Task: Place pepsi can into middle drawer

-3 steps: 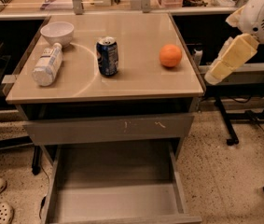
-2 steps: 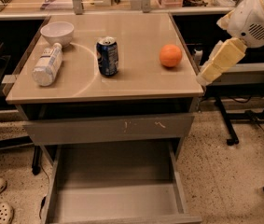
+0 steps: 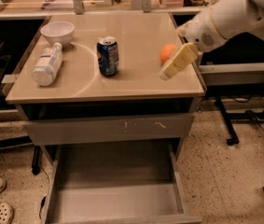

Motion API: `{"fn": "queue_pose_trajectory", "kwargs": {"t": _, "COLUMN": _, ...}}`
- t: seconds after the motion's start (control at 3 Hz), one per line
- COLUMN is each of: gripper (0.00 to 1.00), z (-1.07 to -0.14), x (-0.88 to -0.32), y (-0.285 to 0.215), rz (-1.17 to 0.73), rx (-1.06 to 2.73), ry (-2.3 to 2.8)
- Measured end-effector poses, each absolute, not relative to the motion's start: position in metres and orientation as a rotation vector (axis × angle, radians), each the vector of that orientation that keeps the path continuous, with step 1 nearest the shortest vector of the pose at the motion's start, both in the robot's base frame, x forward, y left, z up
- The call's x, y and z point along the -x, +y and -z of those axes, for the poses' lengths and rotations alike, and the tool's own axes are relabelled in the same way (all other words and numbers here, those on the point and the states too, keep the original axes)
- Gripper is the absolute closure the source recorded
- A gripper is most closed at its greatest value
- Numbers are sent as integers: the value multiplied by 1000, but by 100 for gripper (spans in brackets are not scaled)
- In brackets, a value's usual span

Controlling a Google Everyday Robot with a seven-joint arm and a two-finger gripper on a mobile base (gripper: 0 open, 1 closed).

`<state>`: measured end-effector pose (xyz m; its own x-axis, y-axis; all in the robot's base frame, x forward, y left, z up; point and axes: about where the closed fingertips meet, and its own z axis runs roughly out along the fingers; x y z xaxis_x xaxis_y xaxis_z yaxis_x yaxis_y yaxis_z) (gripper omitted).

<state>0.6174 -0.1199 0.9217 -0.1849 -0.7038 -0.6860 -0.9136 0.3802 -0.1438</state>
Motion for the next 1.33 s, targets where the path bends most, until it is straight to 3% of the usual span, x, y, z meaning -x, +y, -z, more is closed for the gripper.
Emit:
{"fn": "queue_pose_trajectory", "kwargs": {"t": 1.0, "gripper": 0, "z": -902, "x": -654, "y": -78, "rz": -567, "rx": 1411, "ry": 1861}}
{"fn": "queue_pose_trajectory", "kwargs": {"t": 1.33, "gripper": 0, "z": -889, "x": -690, "y": -32, "rz": -663, "rx": 1455, "ry": 1788}}
